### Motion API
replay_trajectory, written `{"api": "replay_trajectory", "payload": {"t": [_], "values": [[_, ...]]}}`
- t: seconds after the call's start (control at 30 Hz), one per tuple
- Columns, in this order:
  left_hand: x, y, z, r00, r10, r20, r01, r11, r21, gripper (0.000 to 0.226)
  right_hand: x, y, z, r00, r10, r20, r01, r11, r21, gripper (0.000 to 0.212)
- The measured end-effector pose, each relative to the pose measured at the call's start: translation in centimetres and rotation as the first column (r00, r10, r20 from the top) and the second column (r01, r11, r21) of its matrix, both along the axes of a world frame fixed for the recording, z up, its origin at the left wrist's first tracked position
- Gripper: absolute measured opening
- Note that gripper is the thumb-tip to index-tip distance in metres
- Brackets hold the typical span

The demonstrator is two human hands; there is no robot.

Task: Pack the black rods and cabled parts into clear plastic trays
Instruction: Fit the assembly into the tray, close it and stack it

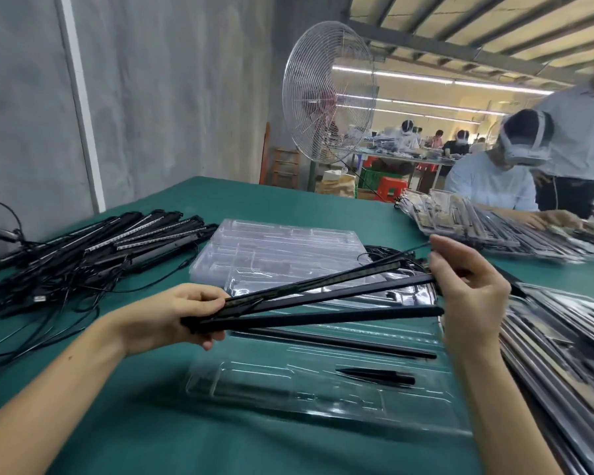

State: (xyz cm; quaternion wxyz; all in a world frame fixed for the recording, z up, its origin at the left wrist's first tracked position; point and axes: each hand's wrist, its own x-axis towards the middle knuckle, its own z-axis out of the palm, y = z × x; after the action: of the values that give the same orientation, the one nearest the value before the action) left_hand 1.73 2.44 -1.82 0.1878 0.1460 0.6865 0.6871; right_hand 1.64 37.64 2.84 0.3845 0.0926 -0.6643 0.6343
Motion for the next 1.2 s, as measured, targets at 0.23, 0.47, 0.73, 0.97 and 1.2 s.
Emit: {"api": "replay_trajectory", "payload": {"t": [0.23, 0.47, 0.73, 0.97, 1.2], "values": [[0.2, -1.2, -1.5, 0.992, -0.071, 0.105, 0.083, 0.990, -0.111, 0.060, 1.6, 3.6, -1.1, 0.919, -0.379, 0.106, 0.279, 0.818, 0.503, 0.032], [-1.0, 0.8, -0.7, 0.993, -0.034, 0.113, 0.064, 0.961, -0.268, 0.072, 1.5, 3.7, -2.9, 0.758, -0.312, 0.573, -0.103, 0.810, 0.578, 0.015], [-1.7, 2.2, -1.2, 0.989, 0.073, 0.130, -0.028, 0.949, -0.315, 0.017, 1.2, 4.3, -4.1, 0.660, -0.321, 0.679, -0.394, 0.622, 0.677, 0.043], [-1.8, 3.1, -0.9, 0.954, 0.057, -0.294, -0.252, 0.683, -0.686, 0.003, 1.5, 5.7, -4.2, 0.629, -0.382, 0.677, -0.442, 0.540, 0.716, 0.015], [-0.6, 4.8, -1.8, 0.793, -0.133, -0.594, -0.506, 0.401, -0.764, 0.024, 1.2, 5.6, -3.9, 0.776, -0.391, 0.494, -0.177, 0.618, 0.766, 0.011]]}}
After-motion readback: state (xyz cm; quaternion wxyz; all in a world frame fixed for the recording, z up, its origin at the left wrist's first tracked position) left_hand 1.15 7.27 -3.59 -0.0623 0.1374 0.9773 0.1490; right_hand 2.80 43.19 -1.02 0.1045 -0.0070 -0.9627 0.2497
